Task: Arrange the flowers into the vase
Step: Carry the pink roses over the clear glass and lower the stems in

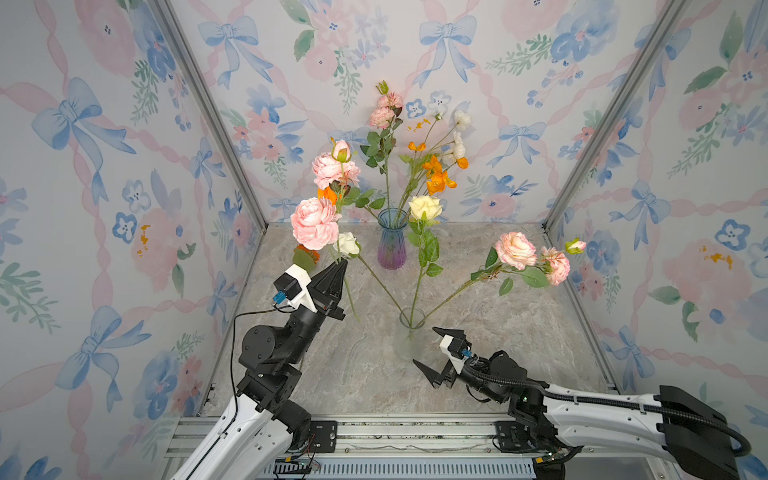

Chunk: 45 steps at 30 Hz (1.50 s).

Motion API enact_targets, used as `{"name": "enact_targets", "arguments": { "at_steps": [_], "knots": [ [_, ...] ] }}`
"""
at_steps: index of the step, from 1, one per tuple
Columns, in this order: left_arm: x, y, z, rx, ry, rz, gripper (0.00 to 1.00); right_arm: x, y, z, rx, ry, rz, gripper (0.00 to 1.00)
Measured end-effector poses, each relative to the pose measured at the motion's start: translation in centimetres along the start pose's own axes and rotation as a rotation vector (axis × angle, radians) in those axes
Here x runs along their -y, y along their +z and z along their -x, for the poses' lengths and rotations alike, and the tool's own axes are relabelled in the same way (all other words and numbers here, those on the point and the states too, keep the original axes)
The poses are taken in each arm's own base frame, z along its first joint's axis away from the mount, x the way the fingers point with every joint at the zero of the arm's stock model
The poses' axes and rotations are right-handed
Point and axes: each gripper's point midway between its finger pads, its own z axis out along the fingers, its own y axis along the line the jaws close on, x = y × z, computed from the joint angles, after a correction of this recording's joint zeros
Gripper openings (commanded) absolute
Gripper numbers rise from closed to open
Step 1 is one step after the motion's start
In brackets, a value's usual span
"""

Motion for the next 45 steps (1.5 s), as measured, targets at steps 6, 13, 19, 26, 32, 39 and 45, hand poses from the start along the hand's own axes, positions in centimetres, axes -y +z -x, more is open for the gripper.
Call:
{"name": "enact_targets", "arguments": {
  "at_steps": [6,13,19,26,32,39,45],
  "knots": [
    [4.0,3.6,0.4,0.04,0.005,-0.131,0.0,0.8,-0.1,0.4,0.012,0.005,-0.025,0.97],
    [7.9,5.8,-1.6,0.034,0.055,-0.208,0.0,1.0,0.0,0.3,0.01,0.007,-0.028,0.97],
    [9.4,6.7,-3.7,0.016,0.08,-0.226,0.0,1.0,0.0,0.3,0.01,0.007,-0.027,0.97],
    [11.0,6.6,-6.7,-0.001,0.067,-0.24,0.0,0.9,0.0,0.3,0.011,0.007,-0.02,0.97],
    [11.2,5.0,-11.3,-0.091,0.077,-0.231,0.0,0.9,0.0,0.3,0.011,0.007,-0.02,0.97],
    [10.7,3.2,-14.1,-0.142,0.082,-0.207,0.0,0.7,0.0,0.3,0.011,0.011,-0.013,0.97],
    [9.9,1.6,-16.2,-0.188,0.079,-0.177,0.02,0.6,0.2,-0.2,-0.004,0.012,-0.005,0.97]
  ]
}}
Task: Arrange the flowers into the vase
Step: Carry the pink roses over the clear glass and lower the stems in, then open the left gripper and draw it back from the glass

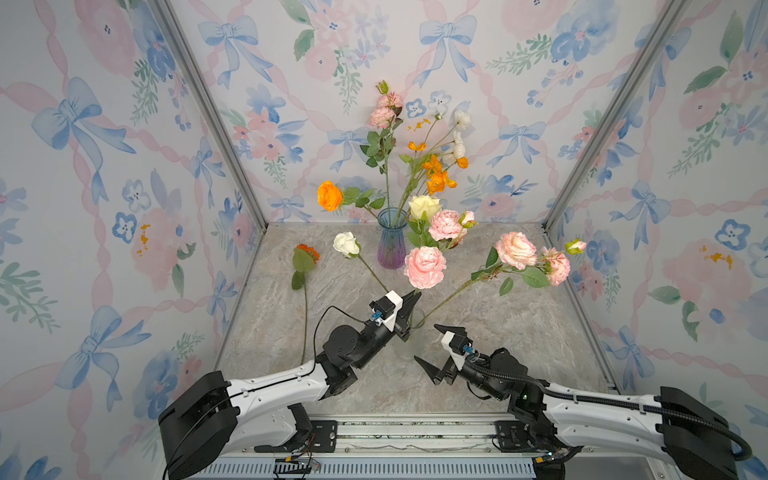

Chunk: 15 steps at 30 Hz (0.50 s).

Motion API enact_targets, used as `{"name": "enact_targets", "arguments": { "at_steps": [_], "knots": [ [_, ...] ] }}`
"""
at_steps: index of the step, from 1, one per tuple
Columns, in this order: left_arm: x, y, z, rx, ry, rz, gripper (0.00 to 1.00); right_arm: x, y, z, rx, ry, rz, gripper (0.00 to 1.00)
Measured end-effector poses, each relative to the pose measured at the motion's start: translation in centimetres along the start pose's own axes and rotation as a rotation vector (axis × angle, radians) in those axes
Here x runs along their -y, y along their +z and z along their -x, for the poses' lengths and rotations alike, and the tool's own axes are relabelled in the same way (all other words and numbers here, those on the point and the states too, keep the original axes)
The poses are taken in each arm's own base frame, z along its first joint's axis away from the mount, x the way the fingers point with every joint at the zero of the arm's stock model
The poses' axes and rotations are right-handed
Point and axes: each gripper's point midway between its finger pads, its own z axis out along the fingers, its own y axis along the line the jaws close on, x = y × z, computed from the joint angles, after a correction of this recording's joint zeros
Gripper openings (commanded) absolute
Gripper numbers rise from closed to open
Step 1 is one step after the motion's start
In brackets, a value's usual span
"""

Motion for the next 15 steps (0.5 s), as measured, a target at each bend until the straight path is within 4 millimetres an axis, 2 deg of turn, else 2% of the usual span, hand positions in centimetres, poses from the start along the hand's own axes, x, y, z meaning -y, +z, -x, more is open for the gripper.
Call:
{"name": "enact_targets", "arguments": {
  "at_steps": [15],
  "knots": [
    [-1.2,-2.4,-3.3,-0.067,-0.071,0.068,0.17,-0.3,0.3,0.0,-0.002,0.008,0.014,0.97]
  ]
}}
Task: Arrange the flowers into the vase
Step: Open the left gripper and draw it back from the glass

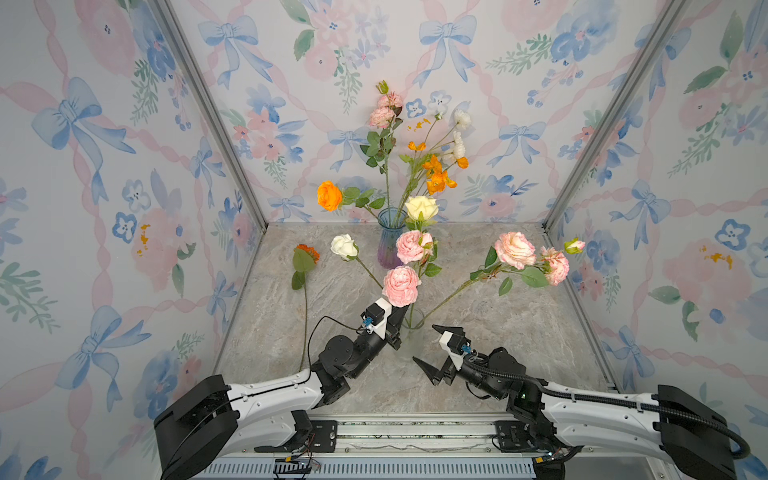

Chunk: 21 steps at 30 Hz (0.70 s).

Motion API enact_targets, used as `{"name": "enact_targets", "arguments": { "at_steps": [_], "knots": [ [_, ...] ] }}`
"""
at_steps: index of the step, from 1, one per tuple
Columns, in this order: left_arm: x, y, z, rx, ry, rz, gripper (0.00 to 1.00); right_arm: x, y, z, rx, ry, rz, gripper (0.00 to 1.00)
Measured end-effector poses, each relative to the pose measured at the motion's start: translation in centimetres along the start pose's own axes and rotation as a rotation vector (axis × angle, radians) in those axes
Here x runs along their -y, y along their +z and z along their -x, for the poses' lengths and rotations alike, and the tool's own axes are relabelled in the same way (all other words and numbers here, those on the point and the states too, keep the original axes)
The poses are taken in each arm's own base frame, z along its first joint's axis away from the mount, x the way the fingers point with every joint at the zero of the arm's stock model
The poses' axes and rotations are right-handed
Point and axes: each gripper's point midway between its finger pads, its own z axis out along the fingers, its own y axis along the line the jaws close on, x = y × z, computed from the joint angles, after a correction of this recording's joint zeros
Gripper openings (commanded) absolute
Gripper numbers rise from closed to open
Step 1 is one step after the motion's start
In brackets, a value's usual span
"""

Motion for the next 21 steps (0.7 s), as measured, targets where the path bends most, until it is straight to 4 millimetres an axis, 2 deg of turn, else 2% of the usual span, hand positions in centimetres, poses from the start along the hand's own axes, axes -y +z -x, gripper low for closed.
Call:
{"name": "enact_targets", "arguments": {
  "at_steps": [6,10,13,21],
  "knots": [
    [-0.1,-0.2,-0.3,-0.006,-0.02,0.009,0.24,-0.1,0.0,0.0,0.0,0.003,0.003,0.97],
    [0.0,-0.3,-0.2,-0.005,-0.036,0.008,0.4,-0.1,0.0,0.0,0.0,0.003,0.007,0.97],
    [0.0,-0.7,0.2,0.007,-0.05,0.008,0.48,-0.1,0.0,0.0,0.0,0.003,0.007,0.97],
    [-1.0,-3.2,1.7,0.048,-0.081,0.025,0.53,-0.1,0.0,0.0,0.001,0.007,0.007,0.97]
  ]
}}
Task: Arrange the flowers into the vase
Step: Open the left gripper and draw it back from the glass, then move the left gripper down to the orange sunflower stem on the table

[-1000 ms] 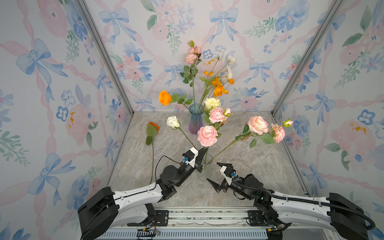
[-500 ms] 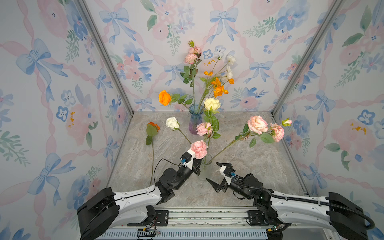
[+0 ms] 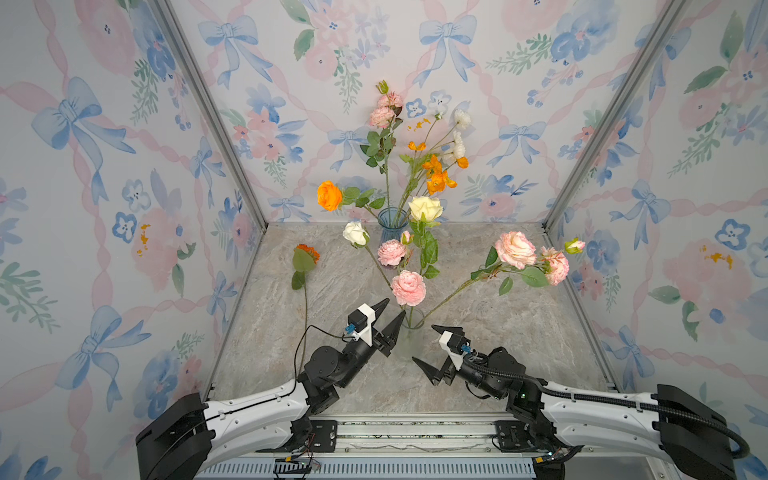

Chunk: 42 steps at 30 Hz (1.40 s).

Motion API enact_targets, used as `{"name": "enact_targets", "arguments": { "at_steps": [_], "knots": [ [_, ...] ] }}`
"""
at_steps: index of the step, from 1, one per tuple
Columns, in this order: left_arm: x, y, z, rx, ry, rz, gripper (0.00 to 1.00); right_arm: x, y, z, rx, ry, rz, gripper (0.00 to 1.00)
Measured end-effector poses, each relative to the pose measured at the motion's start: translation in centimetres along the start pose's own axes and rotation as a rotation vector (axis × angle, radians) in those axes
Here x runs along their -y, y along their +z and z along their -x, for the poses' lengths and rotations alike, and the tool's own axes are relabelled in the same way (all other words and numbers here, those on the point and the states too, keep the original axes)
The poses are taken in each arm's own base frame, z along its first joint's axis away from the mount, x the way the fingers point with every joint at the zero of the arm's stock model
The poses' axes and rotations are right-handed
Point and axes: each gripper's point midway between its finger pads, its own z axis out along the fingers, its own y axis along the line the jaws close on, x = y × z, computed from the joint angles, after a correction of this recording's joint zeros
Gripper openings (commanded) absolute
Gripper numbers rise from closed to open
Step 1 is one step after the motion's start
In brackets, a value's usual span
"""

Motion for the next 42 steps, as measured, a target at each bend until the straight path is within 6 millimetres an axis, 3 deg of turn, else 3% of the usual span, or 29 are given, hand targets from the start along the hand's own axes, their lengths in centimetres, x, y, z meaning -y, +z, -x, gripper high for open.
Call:
{"name": "enact_targets", "arguments": {
  "at_steps": [4,9,13,20,22,26,31,35,42],
  "knots": [
    [-0.9,-1.0,0.9,-0.001,-0.004,0.04,0.53,0.0,0.0,-0.1,-0.002,0.0,0.001,0.97],
    [-4.4,-2.7,1.3,-0.029,-0.003,0.22,0.48,0.0,0.0,-0.1,-0.003,0.001,0.001,0.97],
    [-9.3,-5.0,0.7,-0.094,-0.013,0.494,0.48,0.0,-0.1,0.3,0.009,0.008,0.004,0.97],
    [-19.8,-9.4,-0.2,-0.252,-0.007,0.951,0.46,0.0,-0.4,1.0,0.031,0.016,0.008,0.97],
    [-22.3,-10.2,-1.5,-0.333,-0.022,1.019,0.46,-0.1,-0.4,0.9,0.028,0.02,0.013,0.97],
    [-26.3,-11.2,-6.6,-0.581,-0.11,1.084,0.42,-0.1,-0.4,0.8,0.021,0.022,0.014,0.97],
    [-27.5,-11.3,-12.4,-0.821,-0.193,1.078,0.41,-0.1,-0.7,1.2,0.028,0.023,0.013,0.97],
    [-28.6,-11.1,-14.8,-0.906,-0.206,1.096,0.42,-0.1,-0.8,1.0,0.02,0.022,0.014,0.97],
    [-32.0,-11.3,-17.3,-0.972,-0.277,1.135,0.42,-0.2,-0.8,1.0,0.021,0.022,0.022,0.97]
  ]
}}
